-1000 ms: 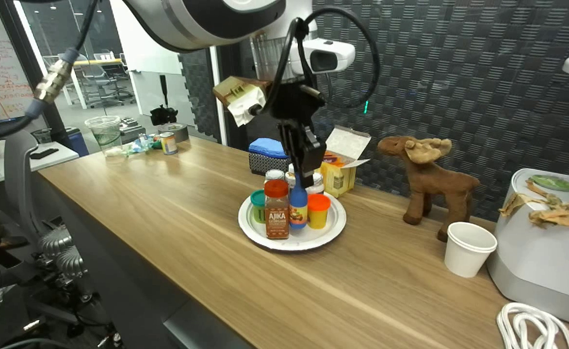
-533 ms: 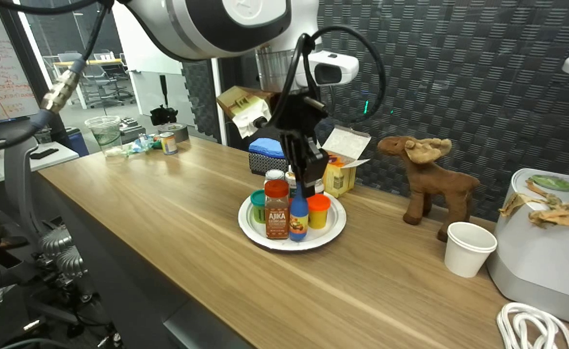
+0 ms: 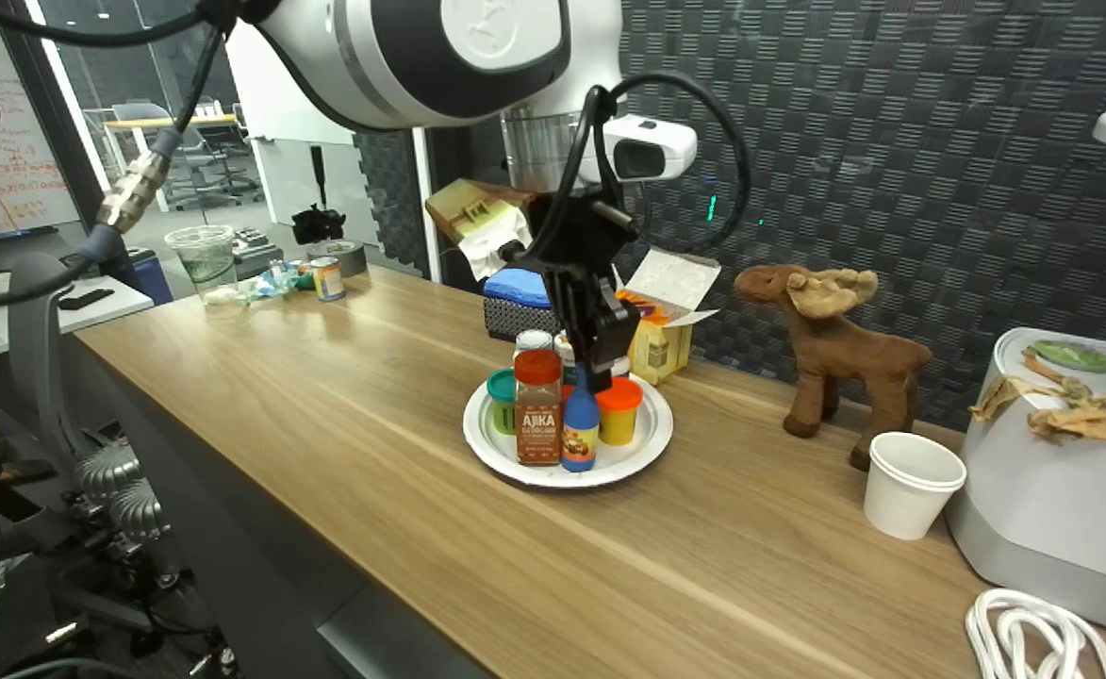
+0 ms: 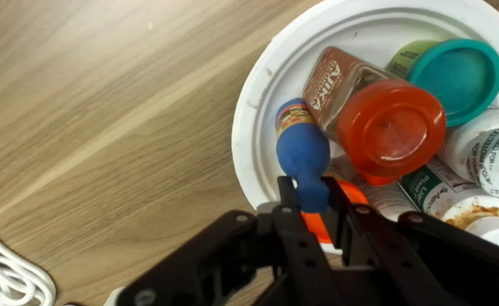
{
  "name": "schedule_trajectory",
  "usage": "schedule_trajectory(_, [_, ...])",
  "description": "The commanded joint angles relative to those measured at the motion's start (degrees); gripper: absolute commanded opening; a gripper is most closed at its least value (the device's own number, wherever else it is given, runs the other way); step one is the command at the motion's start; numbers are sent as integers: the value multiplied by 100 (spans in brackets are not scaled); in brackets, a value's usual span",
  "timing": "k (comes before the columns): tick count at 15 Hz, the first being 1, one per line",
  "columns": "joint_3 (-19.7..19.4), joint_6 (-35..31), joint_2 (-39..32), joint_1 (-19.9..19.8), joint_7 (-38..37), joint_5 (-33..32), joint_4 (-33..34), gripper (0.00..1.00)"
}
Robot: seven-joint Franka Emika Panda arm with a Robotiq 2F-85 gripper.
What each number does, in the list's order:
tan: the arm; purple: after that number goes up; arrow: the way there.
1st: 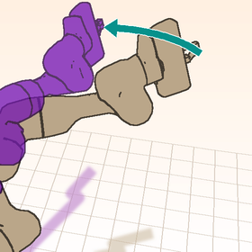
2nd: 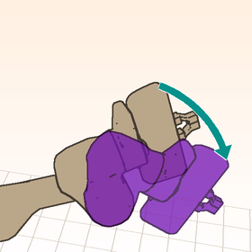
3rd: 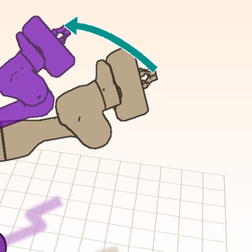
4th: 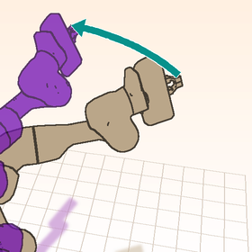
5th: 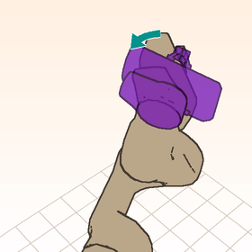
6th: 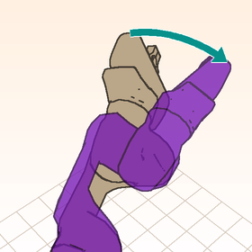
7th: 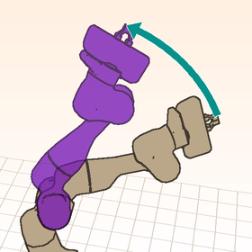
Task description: Put the bottles and orange plushie that are around the white plate on the white plate
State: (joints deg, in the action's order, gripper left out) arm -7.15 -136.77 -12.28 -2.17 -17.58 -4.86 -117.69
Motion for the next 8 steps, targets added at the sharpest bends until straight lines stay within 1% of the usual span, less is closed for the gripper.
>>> schedule_trajectory(1, [43,-71,-49,-9,105,-5,127,45])
schedule_trajectory(2, [44,-76,-41,-5,112,-17,128,47])
schedule_trajectory(3, [45,-74,-32,-1,119,-28,129,52])
schedule_trajectory(4, [45,-77,-12,3,123,-37,123,61])
schedule_trajectory(8, [23,39,163,42,48,-171,105,90])
